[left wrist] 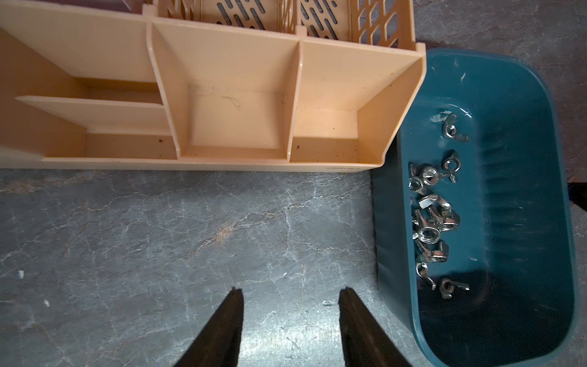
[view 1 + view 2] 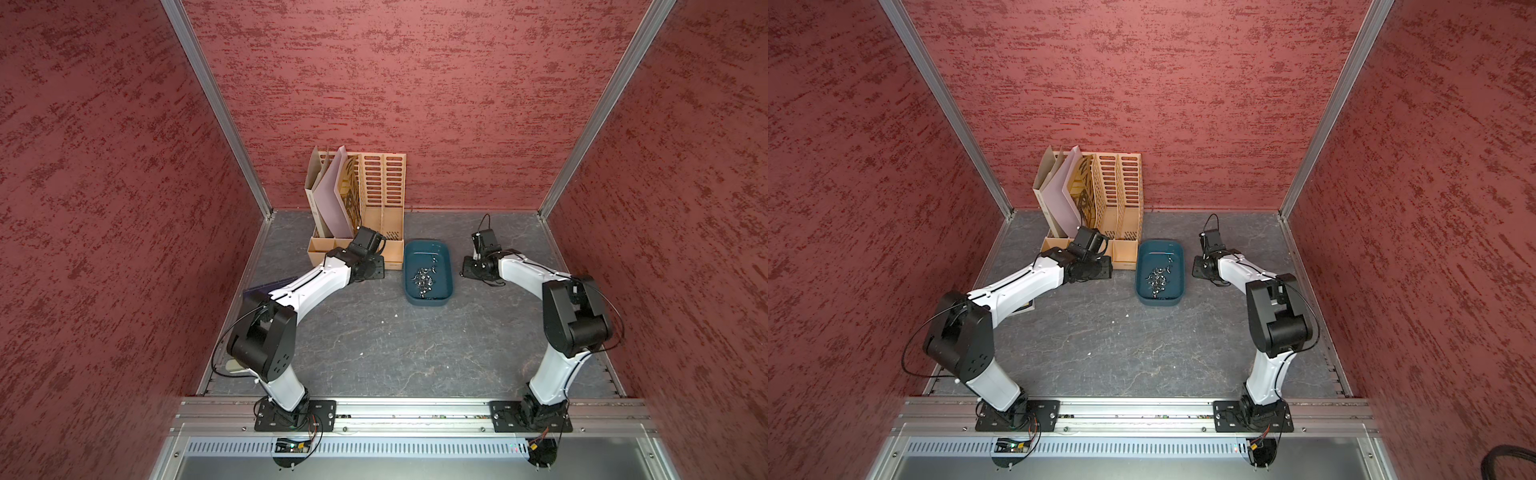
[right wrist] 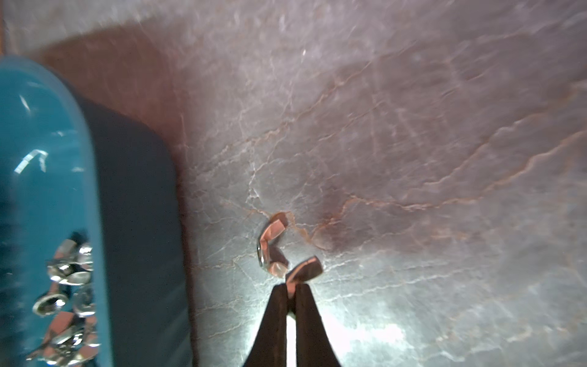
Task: Take out the wing nut from the storage box
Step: Place the wing nut at the center of the board.
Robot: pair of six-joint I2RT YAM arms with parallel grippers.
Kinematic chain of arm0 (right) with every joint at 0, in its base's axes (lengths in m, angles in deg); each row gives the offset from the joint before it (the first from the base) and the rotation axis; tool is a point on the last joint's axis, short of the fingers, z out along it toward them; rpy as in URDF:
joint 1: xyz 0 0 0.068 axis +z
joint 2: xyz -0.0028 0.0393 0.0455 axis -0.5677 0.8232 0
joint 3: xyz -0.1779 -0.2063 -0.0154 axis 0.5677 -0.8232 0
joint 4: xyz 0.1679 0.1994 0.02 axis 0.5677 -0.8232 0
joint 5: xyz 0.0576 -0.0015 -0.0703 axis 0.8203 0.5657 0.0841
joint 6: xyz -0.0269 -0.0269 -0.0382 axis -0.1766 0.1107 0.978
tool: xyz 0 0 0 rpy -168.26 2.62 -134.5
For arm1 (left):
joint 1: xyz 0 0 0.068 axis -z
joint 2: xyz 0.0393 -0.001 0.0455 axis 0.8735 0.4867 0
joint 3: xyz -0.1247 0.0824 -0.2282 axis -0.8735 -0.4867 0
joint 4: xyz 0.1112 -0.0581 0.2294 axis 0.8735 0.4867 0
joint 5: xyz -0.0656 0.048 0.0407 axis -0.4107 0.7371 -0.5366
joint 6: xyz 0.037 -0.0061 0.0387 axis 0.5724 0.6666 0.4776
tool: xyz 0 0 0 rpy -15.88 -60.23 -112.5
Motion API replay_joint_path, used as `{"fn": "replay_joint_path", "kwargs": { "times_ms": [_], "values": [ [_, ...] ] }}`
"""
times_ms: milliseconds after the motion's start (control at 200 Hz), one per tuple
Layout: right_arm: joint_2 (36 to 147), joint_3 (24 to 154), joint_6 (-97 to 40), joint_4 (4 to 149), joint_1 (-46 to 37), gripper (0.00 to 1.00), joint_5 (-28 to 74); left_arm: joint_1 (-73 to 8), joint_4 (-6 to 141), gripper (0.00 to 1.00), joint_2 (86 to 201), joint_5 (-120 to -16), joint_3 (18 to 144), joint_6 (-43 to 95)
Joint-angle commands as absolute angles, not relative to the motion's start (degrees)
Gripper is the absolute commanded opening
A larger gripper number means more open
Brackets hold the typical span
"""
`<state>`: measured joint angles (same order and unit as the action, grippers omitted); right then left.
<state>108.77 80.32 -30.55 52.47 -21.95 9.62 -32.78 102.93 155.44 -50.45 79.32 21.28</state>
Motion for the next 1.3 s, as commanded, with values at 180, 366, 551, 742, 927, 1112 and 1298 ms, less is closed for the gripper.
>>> {"fn": "replay_joint_path", "kwargs": {
  "times_ms": [180, 366, 551, 742, 927, 1112, 1298],
  "values": [
    [112.0, 82.9, -27.0, 52.7, -22.1, 0.00, 10.8, -32.5, 103.3, 0.52, 156.0, -49.4, 79.9, 21.5],
    [112.8, 83.6, -27.0, 52.8, -22.1, 0.00, 10.4, -32.4, 103.3, 0.52, 156.0, -49.0, 80.0, 21.5],
    [113.9, 85.2, -26.7, 52.0, -22.1, 0.00, 10.0, -32.5, 103.3, 0.52, 156.0, -49.0, 79.8, 21.5],
    [114.6, 85.9, -26.9, 51.5, -22.4, 0.00, 10.0, -32.5, 103.3, 0.52, 155.7, -48.8, 79.3, 21.5],
    [114.8, 85.8, -27.3, 51.1, -22.5, 0.00, 10.0, -32.6, 103.3, 0.52, 155.5, -48.6, 79.2, 21.5],
    [115.3, 85.6, -27.9, 51.1, -22.6, 0.01, 10.0, -32.6, 103.3, 0.52, 155.4, -48.6, 79.1, 21.5],
    [115.6, 85.5, -28.3, 51.1, -23.0, 0.01, 10.1, -32.6, 103.3, 0.52, 154.9, -48.4, 78.7, 21.5]
  ]
}}
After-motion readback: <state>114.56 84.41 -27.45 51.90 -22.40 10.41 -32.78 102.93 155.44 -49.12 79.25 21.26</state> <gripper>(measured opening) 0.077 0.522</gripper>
